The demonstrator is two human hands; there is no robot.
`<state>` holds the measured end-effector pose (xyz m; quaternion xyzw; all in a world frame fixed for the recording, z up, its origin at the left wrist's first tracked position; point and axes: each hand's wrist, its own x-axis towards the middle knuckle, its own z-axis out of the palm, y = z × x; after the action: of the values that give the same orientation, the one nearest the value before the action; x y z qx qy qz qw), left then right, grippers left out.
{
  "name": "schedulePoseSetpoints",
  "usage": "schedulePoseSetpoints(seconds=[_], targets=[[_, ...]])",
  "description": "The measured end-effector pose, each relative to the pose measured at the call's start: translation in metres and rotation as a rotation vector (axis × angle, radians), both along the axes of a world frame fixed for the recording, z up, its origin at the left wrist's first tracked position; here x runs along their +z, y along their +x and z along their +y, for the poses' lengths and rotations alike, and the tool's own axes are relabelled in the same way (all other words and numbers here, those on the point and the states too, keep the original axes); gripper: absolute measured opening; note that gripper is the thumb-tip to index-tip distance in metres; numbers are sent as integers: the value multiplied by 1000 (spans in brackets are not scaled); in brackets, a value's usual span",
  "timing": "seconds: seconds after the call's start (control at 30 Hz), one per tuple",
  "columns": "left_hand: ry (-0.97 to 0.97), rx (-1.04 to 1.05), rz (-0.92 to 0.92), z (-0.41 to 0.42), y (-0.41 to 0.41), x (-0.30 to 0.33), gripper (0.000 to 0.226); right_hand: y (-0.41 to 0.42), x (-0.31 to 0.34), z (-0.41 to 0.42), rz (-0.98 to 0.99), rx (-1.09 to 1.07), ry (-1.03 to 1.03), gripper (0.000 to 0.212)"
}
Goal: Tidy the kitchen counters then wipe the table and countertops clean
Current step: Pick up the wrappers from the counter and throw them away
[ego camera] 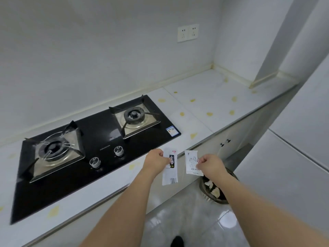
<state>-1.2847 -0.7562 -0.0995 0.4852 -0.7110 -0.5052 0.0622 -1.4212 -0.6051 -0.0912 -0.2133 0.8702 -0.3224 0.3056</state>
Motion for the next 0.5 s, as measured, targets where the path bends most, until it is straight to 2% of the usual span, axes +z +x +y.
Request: schedulePoseSetpoints(seconds=[0.2,0.33,0.43,0.5], targets=[[42,-143,-31,4,-144,-9,32,-127,-5,2,23,55,154,18],[48,-242,-88,26,-217,-18,18,-194,-21,18,91,155,320,28],[54,-247,-131,48,-265,-42,15,-250,-50,37,106,244,401,13],[58,-214,-159,62,-291,-58,9,-283,-70,49,100,296,428,11]])
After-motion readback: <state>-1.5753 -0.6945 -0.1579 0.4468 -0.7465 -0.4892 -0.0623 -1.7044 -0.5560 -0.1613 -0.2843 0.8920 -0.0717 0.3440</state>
